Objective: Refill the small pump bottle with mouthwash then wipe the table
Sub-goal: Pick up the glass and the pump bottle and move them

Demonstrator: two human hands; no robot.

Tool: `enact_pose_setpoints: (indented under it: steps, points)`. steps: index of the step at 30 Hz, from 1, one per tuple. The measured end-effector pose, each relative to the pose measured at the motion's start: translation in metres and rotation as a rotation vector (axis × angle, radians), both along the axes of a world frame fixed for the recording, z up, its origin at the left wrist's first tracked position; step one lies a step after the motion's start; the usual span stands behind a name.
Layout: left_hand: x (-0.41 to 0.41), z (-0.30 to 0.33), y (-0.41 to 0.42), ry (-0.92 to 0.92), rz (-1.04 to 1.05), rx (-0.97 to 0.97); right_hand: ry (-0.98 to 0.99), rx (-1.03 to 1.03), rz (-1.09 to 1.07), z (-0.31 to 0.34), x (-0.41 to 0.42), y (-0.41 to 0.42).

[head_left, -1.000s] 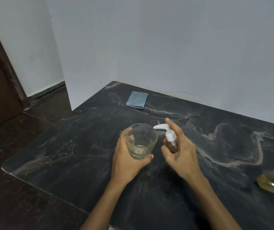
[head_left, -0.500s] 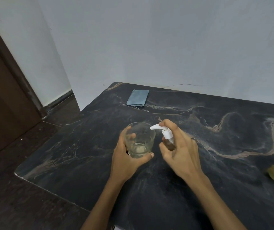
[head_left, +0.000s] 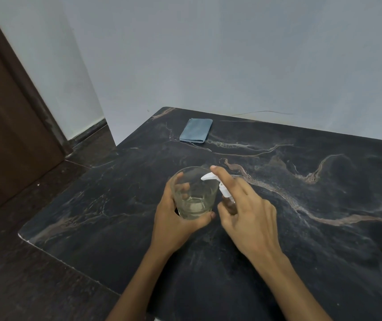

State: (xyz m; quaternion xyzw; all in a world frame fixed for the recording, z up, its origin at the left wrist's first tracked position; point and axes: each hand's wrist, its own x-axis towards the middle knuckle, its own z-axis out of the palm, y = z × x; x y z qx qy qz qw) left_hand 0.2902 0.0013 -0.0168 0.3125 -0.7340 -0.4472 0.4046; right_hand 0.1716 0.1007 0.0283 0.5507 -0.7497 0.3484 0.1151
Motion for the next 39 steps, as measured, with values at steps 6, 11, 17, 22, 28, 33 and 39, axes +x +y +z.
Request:
enact_pose_setpoints:
  steps: [6,11,17,22,28,33,39]
  points:
    - [-0.001,-0.001,0.000,-0.008,0.009,0.025,-0.004,-0.017,-0.051,-0.001,0.000,-0.002]
    - [-0.001,-0.002,-0.001,-0.004,0.013,0.006,-0.003,-0.035,-0.040,-0.001,0.001,-0.003]
    - [-0.002,-0.002,-0.001,0.003,0.014,0.002,-0.010,-0.146,-0.023,-0.002,0.001,-0.001]
    - [-0.002,-0.001,-0.001,0.022,0.019,0.026,-0.108,-0.227,0.048,-0.002,0.005,0.002]
    - [-0.002,-0.004,-0.003,0.008,0.022,0.009,-0.326,-0.219,0.200,-0.009,-0.002,0.000]
    - [-0.002,-0.005,-0.004,-0.003,0.005,-0.015,-0.419,-0.340,0.183,-0.010,-0.015,-0.003]
    - [-0.002,-0.004,-0.004,0.002,0.020,-0.010,-0.761,-0.300,0.346,-0.004,-0.016,0.000]
